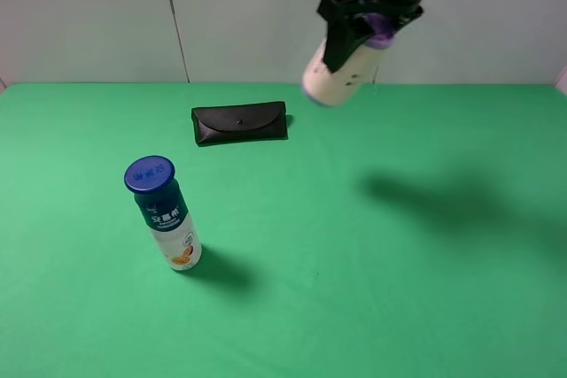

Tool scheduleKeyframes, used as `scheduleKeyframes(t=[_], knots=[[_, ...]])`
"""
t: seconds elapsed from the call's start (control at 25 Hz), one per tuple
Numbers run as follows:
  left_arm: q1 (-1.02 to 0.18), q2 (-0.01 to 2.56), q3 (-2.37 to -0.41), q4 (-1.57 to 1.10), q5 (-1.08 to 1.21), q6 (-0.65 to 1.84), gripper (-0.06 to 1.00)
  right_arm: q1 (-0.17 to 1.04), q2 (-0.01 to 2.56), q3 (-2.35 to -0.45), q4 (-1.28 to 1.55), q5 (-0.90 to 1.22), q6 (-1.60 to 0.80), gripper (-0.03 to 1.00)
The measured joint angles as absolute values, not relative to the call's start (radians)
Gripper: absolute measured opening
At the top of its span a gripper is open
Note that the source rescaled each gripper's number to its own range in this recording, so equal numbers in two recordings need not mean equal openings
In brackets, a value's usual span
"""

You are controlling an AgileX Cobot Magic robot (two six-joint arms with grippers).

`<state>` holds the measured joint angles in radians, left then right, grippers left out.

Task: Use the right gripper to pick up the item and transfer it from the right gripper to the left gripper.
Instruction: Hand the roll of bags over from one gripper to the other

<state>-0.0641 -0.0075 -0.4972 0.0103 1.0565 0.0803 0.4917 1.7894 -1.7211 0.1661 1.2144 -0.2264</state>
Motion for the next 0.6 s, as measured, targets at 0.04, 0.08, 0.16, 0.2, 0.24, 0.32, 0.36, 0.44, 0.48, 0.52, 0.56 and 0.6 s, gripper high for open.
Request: scheduleKeyframes(t=[0.04,0.08,0.16,0.2,0.24,0.32,0.36,0.44,0.48,0.52,0.56,0.6], knots=[[-0.064,-0.008,-0.497,0.010,1.057,0.083,0.98,0.514,1.789,-1.721,0.176,1.215,-0.232,0.06],[-0.064,-0.008,-0.497,0.010,1.057,0.086,0.97,0.542,1.789,-1.721,0.188,1.217,-0.243,0.06],[-0.064,0.001,-0.499,0.007,1.058,0.101,0.96,0.590,1.789,-1.721,0.208,1.220,-0.257,0.06],[-0.064,0.021,-0.504,0.000,1.059,0.113,0.95,0.613,1.789,-1.721,0.227,1.219,-0.264,0.06],[-0.064,0.051,-0.509,-0.010,1.056,0.132,0.95,0.634,1.789,-1.721,0.238,1.215,-0.273,0.06],[-0.064,0.115,-0.519,-0.033,1.045,0.185,0.94,0.665,1.789,-1.722,0.260,1.212,-0.287,0.06],[-0.064,0.153,-0.522,-0.045,1.033,0.211,0.94,0.675,1.789,-1.726,0.267,1.212,-0.292,0.06],[-0.064,0.227,-0.525,-0.076,0.993,0.274,0.94,0.690,1.789,-1.744,0.282,1.212,-0.302,0.06],[-0.064,0.268,-0.526,-0.097,0.972,0.305,0.94,0.692,1.789,-1.754,0.289,1.212,-0.305,0.06],[-0.064,0.308,-0.526,-0.116,0.942,0.333,0.94,0.693,1.789,-1.770,0.292,1.212,-0.307,0.06],[-0.064,0.342,-0.526,-0.139,0.908,0.368,0.94,0.693,1.789,-1.784,0.293,1.211,-0.309,0.06],[-0.064,0.381,-0.526,-0.165,0.872,0.407,0.94,0.693,1.789,-1.800,0.294,1.211,-0.311,0.06]])
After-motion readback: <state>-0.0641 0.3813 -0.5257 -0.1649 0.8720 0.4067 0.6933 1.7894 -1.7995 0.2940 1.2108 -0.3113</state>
